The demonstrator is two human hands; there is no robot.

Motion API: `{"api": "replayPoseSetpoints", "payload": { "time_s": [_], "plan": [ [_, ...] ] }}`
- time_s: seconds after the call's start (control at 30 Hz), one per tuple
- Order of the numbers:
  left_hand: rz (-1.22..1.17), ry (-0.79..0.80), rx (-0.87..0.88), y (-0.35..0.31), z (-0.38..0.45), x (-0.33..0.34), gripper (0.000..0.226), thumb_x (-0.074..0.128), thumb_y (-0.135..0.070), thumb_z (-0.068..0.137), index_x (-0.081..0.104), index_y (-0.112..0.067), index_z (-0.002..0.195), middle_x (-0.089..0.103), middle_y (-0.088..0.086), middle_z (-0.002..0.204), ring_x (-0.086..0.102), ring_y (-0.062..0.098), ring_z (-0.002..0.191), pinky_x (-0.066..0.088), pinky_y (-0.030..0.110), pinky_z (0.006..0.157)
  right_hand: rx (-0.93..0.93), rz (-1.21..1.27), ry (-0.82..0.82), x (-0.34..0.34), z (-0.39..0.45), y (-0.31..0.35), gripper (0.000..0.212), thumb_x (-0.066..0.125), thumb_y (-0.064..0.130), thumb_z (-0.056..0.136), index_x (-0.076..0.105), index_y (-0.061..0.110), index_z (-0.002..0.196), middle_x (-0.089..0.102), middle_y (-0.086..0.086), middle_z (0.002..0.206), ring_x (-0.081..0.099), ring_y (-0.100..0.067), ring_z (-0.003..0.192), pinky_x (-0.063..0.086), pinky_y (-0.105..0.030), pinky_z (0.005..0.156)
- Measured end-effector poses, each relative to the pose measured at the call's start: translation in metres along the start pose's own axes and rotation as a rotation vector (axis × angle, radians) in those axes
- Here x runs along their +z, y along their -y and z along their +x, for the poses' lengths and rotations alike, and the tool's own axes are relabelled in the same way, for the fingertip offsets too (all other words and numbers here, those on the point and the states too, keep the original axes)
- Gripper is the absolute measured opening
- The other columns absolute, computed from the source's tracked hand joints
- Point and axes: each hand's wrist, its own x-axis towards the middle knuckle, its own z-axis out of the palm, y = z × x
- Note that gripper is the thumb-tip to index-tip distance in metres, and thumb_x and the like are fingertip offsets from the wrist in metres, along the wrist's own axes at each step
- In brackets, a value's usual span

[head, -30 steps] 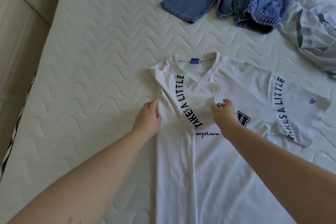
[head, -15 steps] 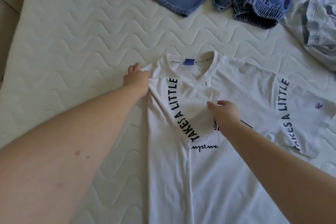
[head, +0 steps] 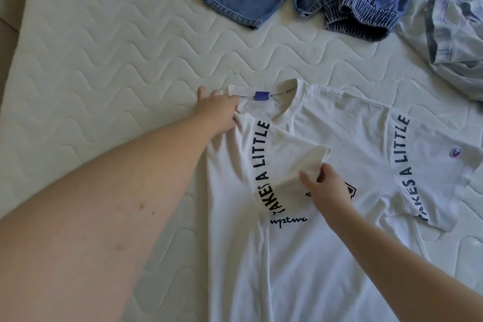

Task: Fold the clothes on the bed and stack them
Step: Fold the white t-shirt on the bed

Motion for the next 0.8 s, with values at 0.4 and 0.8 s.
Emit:
{"api": "replayPoseSetpoints", "payload": {
  "time_s": [0.4,0.8],
  "plan": [
    [0.02,0.046,-0.225,0.024,0.018,-0.01,0.027,0.063,-0.05,0.083,0.064,-0.025,0.095,0.064,0.0,0.096,0.056,0.024,0.104,0.029,0.039,0.096,-0.093,-0.171,0.185,-0.011,0.005,-0.005,0.029,0.07,0.033,0.085,0.061,0.023,0.11,0.069,0.01,0.093,0.065,-0.012,0.086,0.053,-0.034,0.077],
    [-0.547,-0.296,-0.405,0.02,-0.012,0.032,0.058,0.075,-0.035,0.082,0.047,-0.014,0.129,0.043,0.014,0.133,0.046,0.033,0.119,0.04,0.038,0.096,-0.124,-0.012,0.211,-0.012,-0.01,-0.012,0.025,0.074,0.043,0.081,0.066,0.035,0.104,0.069,0.016,0.098,0.065,-0.005,0.092,0.053,-0.029,0.08]
  ]
}}
